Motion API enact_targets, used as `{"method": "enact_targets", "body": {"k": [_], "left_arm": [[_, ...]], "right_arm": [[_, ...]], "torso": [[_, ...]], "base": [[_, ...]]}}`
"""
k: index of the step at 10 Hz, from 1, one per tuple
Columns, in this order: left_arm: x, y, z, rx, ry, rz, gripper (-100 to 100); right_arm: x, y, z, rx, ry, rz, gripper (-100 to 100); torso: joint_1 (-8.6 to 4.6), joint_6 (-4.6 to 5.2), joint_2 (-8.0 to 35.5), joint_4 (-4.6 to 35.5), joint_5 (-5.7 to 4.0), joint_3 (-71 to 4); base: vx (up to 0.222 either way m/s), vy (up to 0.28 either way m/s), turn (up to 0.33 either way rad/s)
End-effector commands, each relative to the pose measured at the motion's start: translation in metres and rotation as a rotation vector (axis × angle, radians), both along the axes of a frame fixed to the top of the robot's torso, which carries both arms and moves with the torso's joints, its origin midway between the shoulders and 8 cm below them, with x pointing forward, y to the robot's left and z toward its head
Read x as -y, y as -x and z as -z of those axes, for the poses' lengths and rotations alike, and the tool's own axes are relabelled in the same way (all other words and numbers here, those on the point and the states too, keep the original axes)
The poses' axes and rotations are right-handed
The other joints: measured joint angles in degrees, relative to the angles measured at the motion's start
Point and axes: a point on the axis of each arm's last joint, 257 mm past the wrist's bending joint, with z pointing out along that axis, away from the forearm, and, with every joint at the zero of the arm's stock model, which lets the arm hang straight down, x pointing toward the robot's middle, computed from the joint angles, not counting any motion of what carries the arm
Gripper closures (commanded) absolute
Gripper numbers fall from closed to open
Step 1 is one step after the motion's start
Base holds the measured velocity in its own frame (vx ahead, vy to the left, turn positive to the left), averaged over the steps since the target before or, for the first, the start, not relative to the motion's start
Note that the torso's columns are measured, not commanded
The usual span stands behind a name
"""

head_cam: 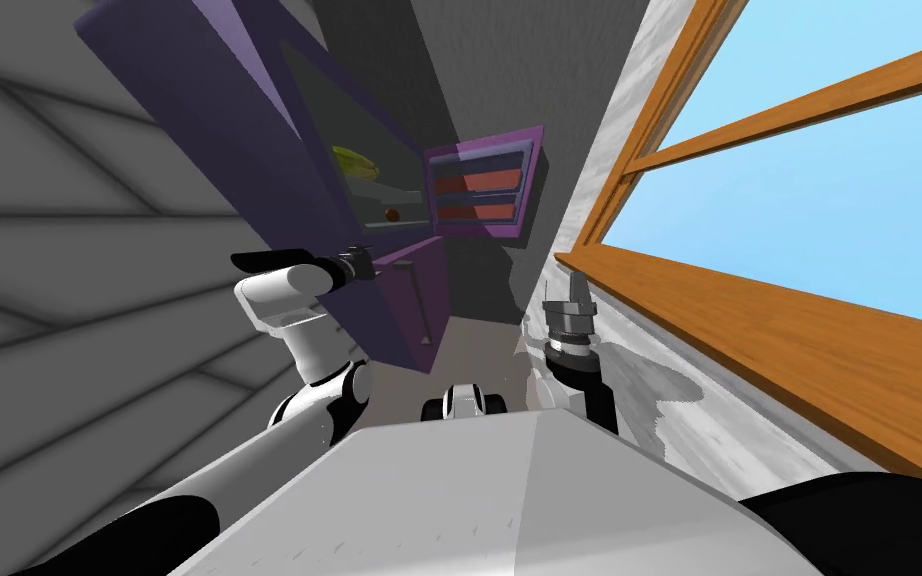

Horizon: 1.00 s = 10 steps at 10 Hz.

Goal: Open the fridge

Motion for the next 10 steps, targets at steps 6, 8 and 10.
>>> {"method": "enact_targets", "body": {"k": [6, 8, 10], "left_arm": [[-0.053, -0.008, -0.007, -0.011, 0.026, -0.067, 0], [-0.053, -0.008, -0.006, -0.015, 0.026, -0.068, 0], [-0.053, -0.008, -0.006, -0.015, 0.026, -0.068, 0]], "right_arm": [[0.000, 0.000, 0.000, 0.000, 0.000, 0.000, 0], [0.000, 0.000, 0.000, 0.000, 0.000, 0.000, 0], [0.000, 0.000, 0.000, 0.000, 0.000, 0.000, 0]], "torso": [[0.22, -0.30, 0.3, -0.1, 0.16, 0.2], [0.45, -0.41, 0.4, -0.1, 0.32, 0.3], [0.47, -0.47, 0.5, -0.1, 0.35, 0.4]], "base": [[-0.054, -0.018, -0.073], [-0.007, -0.002, 0.010], [0.000, 0.000, 0.000]]}}
